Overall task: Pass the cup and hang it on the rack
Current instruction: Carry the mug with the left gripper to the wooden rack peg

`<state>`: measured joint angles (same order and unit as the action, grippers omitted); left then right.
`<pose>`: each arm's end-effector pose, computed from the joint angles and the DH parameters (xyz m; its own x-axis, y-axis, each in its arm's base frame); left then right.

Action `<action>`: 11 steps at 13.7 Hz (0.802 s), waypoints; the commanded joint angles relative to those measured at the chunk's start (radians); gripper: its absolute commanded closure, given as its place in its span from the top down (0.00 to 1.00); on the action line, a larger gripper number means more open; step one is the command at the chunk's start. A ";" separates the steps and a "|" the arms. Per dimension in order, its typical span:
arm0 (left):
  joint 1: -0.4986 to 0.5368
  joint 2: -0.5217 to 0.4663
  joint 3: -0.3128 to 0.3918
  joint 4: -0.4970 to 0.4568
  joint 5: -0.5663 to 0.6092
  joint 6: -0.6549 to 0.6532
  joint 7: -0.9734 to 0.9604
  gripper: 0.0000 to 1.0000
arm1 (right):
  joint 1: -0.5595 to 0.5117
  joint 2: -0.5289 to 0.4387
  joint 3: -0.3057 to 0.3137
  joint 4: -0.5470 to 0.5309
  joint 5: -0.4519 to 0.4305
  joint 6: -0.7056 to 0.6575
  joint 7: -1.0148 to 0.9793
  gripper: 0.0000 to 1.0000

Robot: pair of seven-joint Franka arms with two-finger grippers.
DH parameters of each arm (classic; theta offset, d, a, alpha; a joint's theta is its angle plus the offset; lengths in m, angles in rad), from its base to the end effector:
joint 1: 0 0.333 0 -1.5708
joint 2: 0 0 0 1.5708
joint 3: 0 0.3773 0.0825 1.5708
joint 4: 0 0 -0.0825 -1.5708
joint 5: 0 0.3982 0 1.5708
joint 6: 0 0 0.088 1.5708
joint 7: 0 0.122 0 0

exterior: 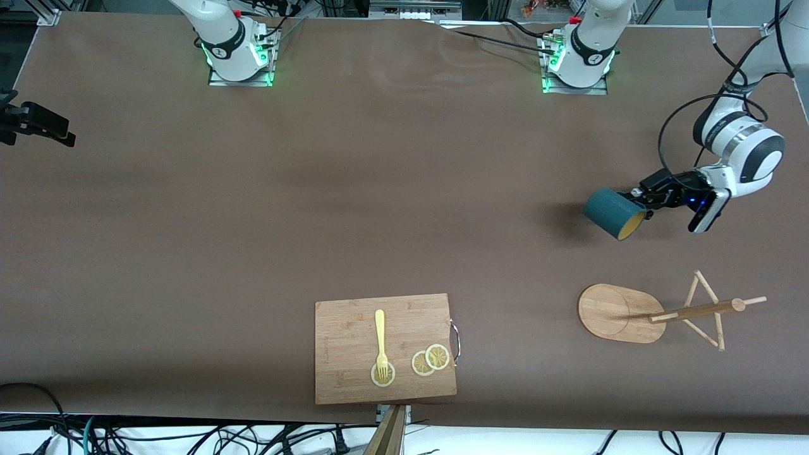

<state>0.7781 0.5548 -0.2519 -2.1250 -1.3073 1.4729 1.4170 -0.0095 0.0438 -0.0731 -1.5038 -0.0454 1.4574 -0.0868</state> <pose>0.5189 0.1619 0.2327 0.8962 0.2932 0.3330 -0.3461 -0.0078 0.9382 0.5694 -0.0520 0.6688 0.9956 -0.0009 -0.0937 0.0029 -0.9992 0.0406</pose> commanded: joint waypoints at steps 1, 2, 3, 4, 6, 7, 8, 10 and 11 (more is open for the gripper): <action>0.036 -0.012 -0.010 0.074 0.032 -0.046 -0.263 0.00 | -0.014 0.005 0.012 0.013 0.001 0.001 0.001 1.00; 0.044 -0.010 -0.012 0.097 0.051 -0.054 -0.344 0.00 | -0.014 0.004 0.010 0.013 0.002 0.001 0.001 1.00; 0.044 -0.009 -0.012 0.134 0.054 -0.054 -0.428 0.00 | -0.014 0.005 0.010 0.013 0.001 0.001 0.001 1.00; 0.044 -0.009 -0.012 0.161 0.054 -0.054 -0.511 0.00 | -0.014 0.005 0.010 0.013 0.002 0.000 0.001 1.00; 0.041 0.006 -0.013 0.210 0.053 -0.054 -0.624 0.00 | -0.014 0.005 0.012 0.013 0.002 0.001 0.001 1.00; 0.038 0.031 -0.013 0.256 0.053 -0.054 -0.671 0.00 | -0.014 0.007 0.012 0.013 0.001 0.001 0.001 1.00; 0.036 0.054 -0.013 0.298 0.049 -0.054 -0.725 0.00 | -0.012 0.007 0.012 0.013 0.002 0.001 0.001 1.00; 0.032 0.092 -0.015 0.379 0.046 -0.054 -0.818 0.00 | -0.012 0.007 0.012 0.014 0.001 0.001 0.001 1.00; 0.029 0.117 -0.015 0.416 0.045 -0.054 -0.857 0.00 | -0.012 0.007 0.012 0.014 0.001 0.001 0.001 1.00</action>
<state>0.8101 0.5976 -0.2566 -1.8212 -1.2810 1.4353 0.6473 -0.0095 0.0454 -0.0730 -1.5038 -0.0454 1.4590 -0.0868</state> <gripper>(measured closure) 0.789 0.000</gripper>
